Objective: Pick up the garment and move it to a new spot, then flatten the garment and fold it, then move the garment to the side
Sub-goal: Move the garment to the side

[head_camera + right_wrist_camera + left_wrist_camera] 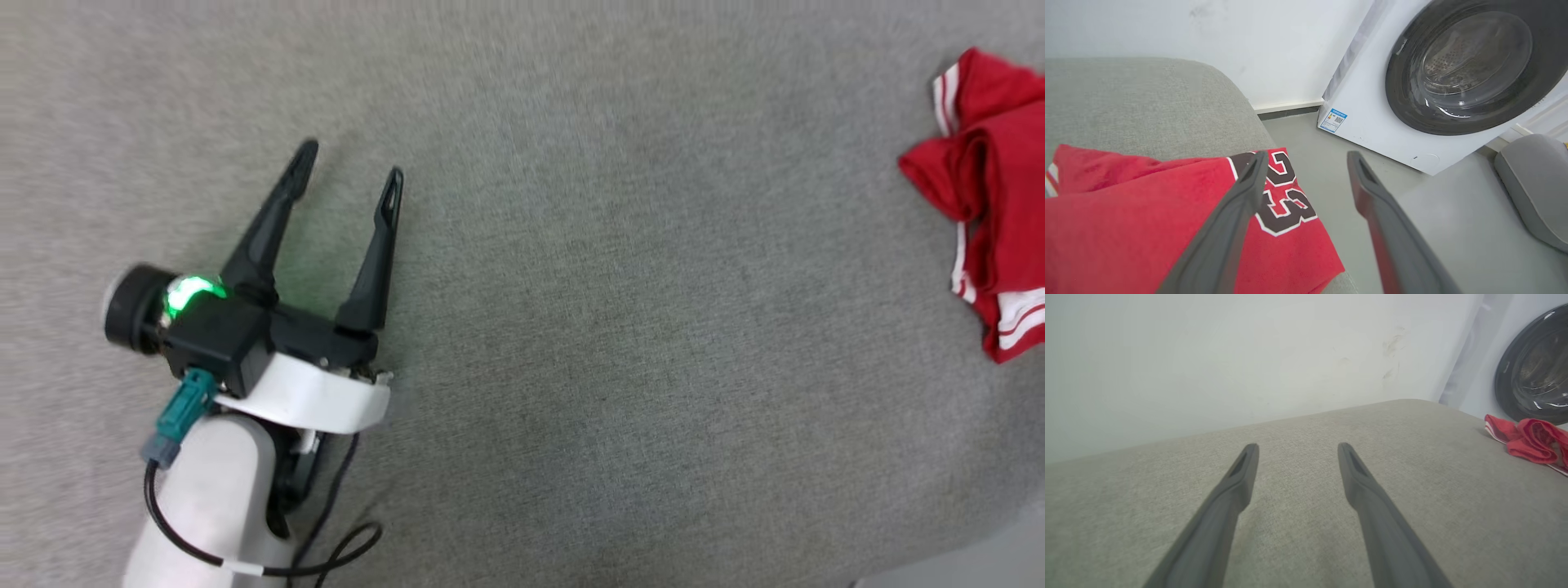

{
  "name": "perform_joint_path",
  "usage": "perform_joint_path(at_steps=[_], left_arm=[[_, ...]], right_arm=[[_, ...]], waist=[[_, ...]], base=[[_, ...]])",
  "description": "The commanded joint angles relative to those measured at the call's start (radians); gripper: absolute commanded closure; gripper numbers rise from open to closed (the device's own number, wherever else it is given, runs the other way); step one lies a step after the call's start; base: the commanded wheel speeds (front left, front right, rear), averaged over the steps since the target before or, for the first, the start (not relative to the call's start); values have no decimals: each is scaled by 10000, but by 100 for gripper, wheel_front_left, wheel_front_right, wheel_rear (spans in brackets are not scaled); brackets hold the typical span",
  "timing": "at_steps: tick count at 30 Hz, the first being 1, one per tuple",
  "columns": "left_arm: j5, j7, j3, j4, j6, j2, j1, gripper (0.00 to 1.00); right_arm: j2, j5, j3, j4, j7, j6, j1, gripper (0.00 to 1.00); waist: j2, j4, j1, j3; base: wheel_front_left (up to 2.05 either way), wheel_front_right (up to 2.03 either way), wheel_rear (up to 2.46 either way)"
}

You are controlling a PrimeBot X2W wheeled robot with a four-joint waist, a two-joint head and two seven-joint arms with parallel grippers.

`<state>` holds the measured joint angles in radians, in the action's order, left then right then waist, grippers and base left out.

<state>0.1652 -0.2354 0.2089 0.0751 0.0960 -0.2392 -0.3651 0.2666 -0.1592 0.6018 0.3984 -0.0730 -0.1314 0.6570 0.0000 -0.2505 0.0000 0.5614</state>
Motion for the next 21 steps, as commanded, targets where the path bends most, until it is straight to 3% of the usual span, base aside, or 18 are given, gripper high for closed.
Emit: perform_joint_path(at_steps=[1, 7, 14, 21], left_arm=[[79, -71, -42, -47, -30, 46, 166, 0], [324, -241, -124, -661, -270, 455, 773, 0], [556, -306, -363, -1260, -385, 926, 1429, 0], [517, -310, -765, -1584, -407, 1191, 2159, 0]], right_arm=[[41, 99, -46, -36, 131, 15, -162, 0], [59, 1035, -479, -219, 1224, 15, -1484, 0], [-652, 1584, -932, -990, 1886, 13, -3308, 0], [-1508, 1927, -1591, -2082, 1891, 13, -4825, 0]], waist=[[0, 185, 0, -473], [0, 607, 0, -1580], [0, 1201, 0, -2805], [0, 1711, 0, -3699]], base=[[0, 0, 0], [0, 0, 0], [0, 0, 0], [0, 0, 0]])
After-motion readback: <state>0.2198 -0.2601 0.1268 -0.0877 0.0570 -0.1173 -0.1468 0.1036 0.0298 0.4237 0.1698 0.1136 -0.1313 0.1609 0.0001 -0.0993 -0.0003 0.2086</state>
